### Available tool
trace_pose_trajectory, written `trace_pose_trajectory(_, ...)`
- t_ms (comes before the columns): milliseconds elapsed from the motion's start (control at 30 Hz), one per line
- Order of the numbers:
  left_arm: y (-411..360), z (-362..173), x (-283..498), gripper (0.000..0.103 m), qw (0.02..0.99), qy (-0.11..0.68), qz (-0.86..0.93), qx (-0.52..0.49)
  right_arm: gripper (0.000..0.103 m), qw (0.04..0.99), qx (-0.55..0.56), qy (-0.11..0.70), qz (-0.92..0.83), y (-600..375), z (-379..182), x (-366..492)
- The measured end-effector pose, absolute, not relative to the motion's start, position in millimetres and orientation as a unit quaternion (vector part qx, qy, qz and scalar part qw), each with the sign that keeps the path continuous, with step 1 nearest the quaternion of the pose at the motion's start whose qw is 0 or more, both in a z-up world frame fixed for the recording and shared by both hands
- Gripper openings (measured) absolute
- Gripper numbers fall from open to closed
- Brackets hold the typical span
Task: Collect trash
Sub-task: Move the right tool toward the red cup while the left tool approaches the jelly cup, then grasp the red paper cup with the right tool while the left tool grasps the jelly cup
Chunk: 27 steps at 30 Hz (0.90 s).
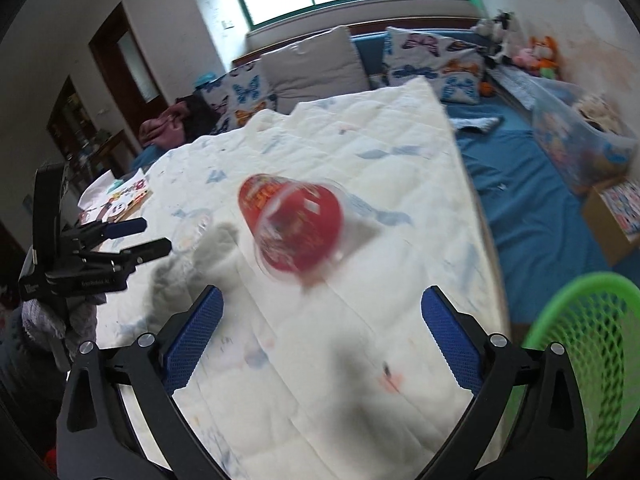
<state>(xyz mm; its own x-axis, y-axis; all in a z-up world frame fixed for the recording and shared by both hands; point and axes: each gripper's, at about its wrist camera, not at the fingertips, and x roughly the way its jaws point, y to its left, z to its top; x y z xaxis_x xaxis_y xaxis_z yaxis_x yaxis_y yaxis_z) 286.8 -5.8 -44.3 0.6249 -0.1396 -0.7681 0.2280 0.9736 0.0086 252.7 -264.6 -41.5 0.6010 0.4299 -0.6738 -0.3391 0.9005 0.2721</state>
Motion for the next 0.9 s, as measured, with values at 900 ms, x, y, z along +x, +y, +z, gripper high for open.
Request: trace_pose_trajectory(900, -11.6, -62.4, 316.1, 0.088, 0.887, 0.436, -0.145, 0.048, 0.098, 0.846, 0.076, 0.426, 0.312, -233.9, -81.7, 347.5)
